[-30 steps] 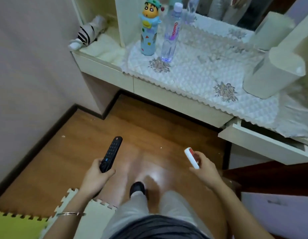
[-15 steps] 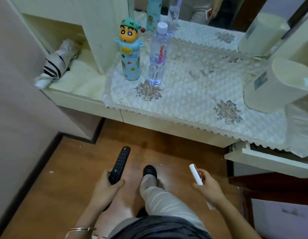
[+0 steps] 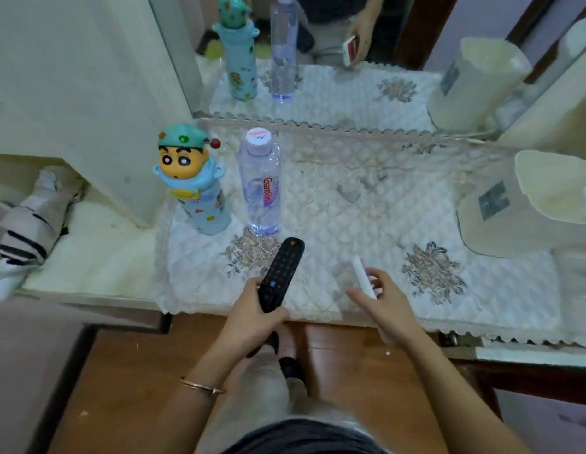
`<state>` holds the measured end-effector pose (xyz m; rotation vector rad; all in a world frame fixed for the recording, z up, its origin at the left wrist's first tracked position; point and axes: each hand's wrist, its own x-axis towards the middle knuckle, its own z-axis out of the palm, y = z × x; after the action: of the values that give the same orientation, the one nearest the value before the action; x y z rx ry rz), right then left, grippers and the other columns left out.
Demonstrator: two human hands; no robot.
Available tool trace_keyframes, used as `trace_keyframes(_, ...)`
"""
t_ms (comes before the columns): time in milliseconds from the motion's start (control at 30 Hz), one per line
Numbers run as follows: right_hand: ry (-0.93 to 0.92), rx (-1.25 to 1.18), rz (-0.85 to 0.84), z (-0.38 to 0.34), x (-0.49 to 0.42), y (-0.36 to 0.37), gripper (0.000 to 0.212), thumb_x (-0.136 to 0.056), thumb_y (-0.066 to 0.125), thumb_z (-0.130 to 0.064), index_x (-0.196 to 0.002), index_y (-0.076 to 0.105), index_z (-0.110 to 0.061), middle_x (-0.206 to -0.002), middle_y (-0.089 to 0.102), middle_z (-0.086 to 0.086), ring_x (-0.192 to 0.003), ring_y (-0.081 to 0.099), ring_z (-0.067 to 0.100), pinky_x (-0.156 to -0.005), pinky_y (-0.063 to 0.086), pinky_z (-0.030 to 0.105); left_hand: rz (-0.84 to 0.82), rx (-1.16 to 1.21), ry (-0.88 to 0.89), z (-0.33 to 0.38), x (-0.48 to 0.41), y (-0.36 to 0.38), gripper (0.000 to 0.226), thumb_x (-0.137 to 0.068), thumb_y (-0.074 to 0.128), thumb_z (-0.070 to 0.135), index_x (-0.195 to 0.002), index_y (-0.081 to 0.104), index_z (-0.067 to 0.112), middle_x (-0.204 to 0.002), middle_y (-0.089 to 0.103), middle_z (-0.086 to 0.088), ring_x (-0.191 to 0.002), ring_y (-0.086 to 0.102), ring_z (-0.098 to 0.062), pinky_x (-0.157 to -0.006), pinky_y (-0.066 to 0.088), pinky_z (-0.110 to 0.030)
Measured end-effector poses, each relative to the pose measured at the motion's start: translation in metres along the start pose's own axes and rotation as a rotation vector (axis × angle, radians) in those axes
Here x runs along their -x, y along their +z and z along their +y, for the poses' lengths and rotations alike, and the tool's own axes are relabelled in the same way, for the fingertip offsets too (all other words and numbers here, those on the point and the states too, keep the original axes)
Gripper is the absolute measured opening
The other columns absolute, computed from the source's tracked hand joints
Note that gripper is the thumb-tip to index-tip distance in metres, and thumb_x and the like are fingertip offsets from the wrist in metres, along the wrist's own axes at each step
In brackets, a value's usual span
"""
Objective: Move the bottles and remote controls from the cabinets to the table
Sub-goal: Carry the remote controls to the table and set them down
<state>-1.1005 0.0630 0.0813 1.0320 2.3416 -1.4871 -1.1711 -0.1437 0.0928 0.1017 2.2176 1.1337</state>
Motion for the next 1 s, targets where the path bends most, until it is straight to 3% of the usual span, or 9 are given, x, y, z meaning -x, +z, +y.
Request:
trace_keyframes(133, 0.055, -0.048, 0.039, -0.016, -0.022, 0.003, 0.057, -0.078, 0.069, -0.014, -0.129, 0.044, -0.016, -0.091, 0.053, -0.010, -0.077, 0.054, 0.010, -0.064, 0.043, 0.020, -0.023, -0.043, 0.026, 0.029, -0.052, 0.011, 0.035, -0.076, 0.064, 0.015, -0.100, 0.038, 0.019, -0.080, 0.048, 0.006, -0.075, 0.050, -0.015, -0.054, 0.033, -0.017)
trace_keyframes(233, 0.103, -0.088, 0.053, -0.022, -0.034, 0.006, 0.063, -0.076, 0.069, -0.007, -0.131, 0.041, -0.013, -0.104, 0.055, 0.002, -0.081, 0.054, 0.014, -0.063, 0.044, 0.019, -0.030, -0.032, 0.033, 0.040, -0.084, 0.017, 0.039, -0.075, 0.067, 0.020, -0.102, 0.039, 0.019, -0.091, 0.055, -0.002, -0.077, 0.054, -0.016, -0.055, 0.035, -0.021)
trace_keyframes(467, 0.133, -0.044, 0.095, -0.035, -0.068, 0.002, 0.062, -0.072, 0.071, -0.007, -0.128, 0.043, -0.010, -0.103, 0.054, 0.005, -0.086, 0.055, 0.020, -0.062, 0.042, 0.020, 0.009, -0.133, 0.141, 0.055, -0.134, 0.029, 0.063, -0.077, 0.067, 0.022, -0.130, 0.038, 0.006, -0.117, 0.051, -0.012, -0.105, 0.054, -0.028, -0.084, 0.046, -0.033)
trace_keyframes(600, 0.140, 0.034, 0.141, -0.034, -0.086, 0.000, 0.072, -0.065, 0.074, -0.024, -0.129, 0.043, -0.014, -0.118, 0.055, 0.012, -0.096, 0.059, 0.026, -0.076, 0.047, 0.031, 0.035, -0.238, 0.155, 0.054, -0.137, 0.036, 0.074, -0.084, 0.060, 0.023, -0.144, 0.019, 0.006, -0.129, 0.039, -0.018, -0.117, 0.044, -0.033, -0.098, 0.042, -0.041)
trace_keyframes(700, 0.113, 0.104, 0.128, -0.038, -0.102, -0.005, 0.070, -0.068, 0.075, -0.026, -0.130, 0.043, -0.012, -0.120, 0.054, 0.012, -0.100, 0.058, 0.026, -0.078, 0.044, 0.029, 0.049, -0.370, 0.144, 0.054, -0.136, 0.040, 0.073, -0.091, 0.051, 0.030, -0.147, 0.008, 0.011, -0.137, 0.026, -0.017, -0.125, 0.033, -0.036, -0.101, 0.035, -0.042)
trace_keyframes(800, 0.063, 0.177, 0.120, -0.043, -0.116, -0.008, 0.070, -0.072, 0.073, -0.030, -0.130, 0.041, -0.008, -0.121, 0.051, 0.013, -0.104, 0.052, 0.023, -0.081, 0.042, 0.027, 0.074, -0.487, 0.148, 0.054, -0.129, 0.043, 0.068, -0.093, 0.044, 0.034, -0.147, 0.009, 0.010, -0.146, 0.016, -0.018, -0.130, 0.024, -0.038, -0.106, 0.030, -0.044)
trace_keyframes(900, 0.031, 0.353, 0.102, -0.049, -0.125, -0.009, 0.076, -0.075, 0.068, -0.042, -0.135, 0.034, -0.008, -0.129, 0.045, 0.013, -0.118, 0.044, 0.029, -0.093, 0.043, 0.037, 0.098, -0.606, 0.168, 0.052, -0.125, 0.044, 0.067, -0.092, 0.043, 0.036, -0.146, 0.015, 0.007, -0.149, 0.019, -0.019, -0.133, 0.025, -0.038, -0.111, 0.024, -0.044)
trace_keyframes(1000, 0.014, 0.536, 0.079, -0.050, -0.126, -0.009, 0.077, -0.077, 0.064, -0.043, -0.137, 0.029, -0.009, -0.132, 0.041, 0.013, -0.121, 0.040, 0.033, -0.095, 0.041, 0.041, 0.105, -0.656, 0.137, 0.051, -0.125, 0.044, 0.067, -0.091, 0.044, 0.037, -0.145, 0.017, 0.010, -0.150, 0.019, -0.014, -0.131, 0.028, -0.034, -0.110, 0.025, -0.039)
